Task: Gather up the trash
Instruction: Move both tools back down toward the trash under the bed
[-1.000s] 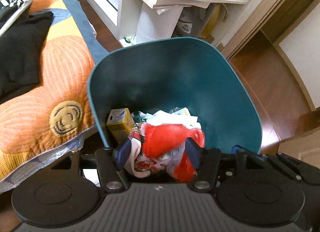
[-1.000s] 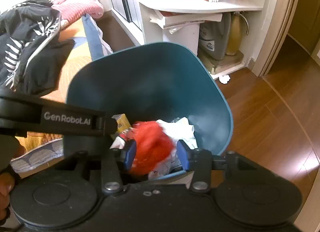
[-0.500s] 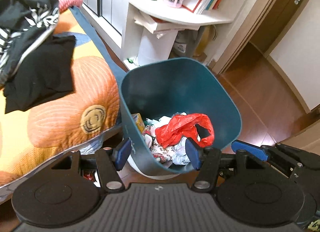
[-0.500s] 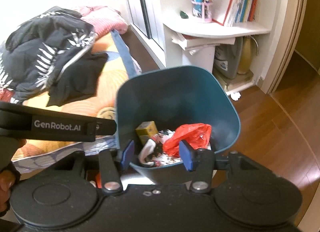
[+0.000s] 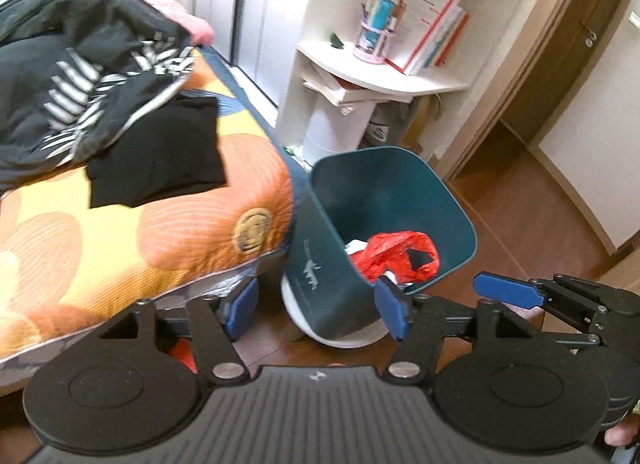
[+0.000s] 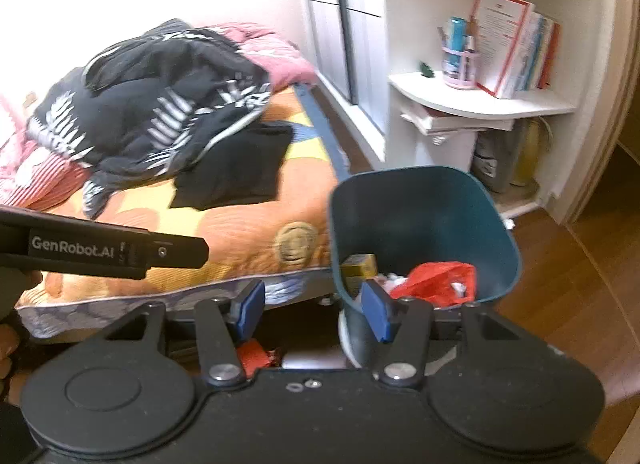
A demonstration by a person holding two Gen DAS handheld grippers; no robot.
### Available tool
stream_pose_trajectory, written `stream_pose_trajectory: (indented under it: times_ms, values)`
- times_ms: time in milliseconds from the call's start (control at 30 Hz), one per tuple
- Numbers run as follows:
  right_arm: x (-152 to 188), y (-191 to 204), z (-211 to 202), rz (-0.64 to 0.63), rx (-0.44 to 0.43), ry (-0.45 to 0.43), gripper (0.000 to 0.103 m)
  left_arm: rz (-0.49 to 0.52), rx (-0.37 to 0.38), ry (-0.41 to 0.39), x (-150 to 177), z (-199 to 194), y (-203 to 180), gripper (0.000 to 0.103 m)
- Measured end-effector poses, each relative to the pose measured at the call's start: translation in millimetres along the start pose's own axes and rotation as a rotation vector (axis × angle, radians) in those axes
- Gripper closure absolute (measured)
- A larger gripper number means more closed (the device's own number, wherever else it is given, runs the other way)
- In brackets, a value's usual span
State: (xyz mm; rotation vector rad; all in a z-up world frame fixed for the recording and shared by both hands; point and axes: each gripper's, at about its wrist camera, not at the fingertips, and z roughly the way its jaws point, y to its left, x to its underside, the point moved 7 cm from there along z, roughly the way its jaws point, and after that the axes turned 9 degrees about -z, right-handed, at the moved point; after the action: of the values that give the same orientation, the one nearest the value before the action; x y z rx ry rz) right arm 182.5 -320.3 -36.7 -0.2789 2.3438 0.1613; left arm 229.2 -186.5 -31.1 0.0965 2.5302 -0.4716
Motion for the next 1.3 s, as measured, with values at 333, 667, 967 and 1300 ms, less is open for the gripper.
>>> stream_pose_trajectory:
  times_ms: [333,667,967,1300]
  values:
    - [11.4,75.1,21.9,-0.096,-0.099,0.027,0.049,-0.101,-0.061,-0.035,30.1,-35.6,88.2,0.022]
    - [51.4,131.8,90.3,-0.135,-0.191,0.127,0.048,-0.260,-0.147,-0.020,73.7,-10.3,192.8,0.002]
    - [91.9,160.0,170.3,-0.112,-0.258,0.266,0.048,-0.294,-0.263,0.053,116.0,51.5,282.2,0.002]
    - [120.9,197.6,261.0,-0.178,-0.303,0.392,0.048,0.067,-0.297,0.177,142.2,124.9,333.4,0.002]
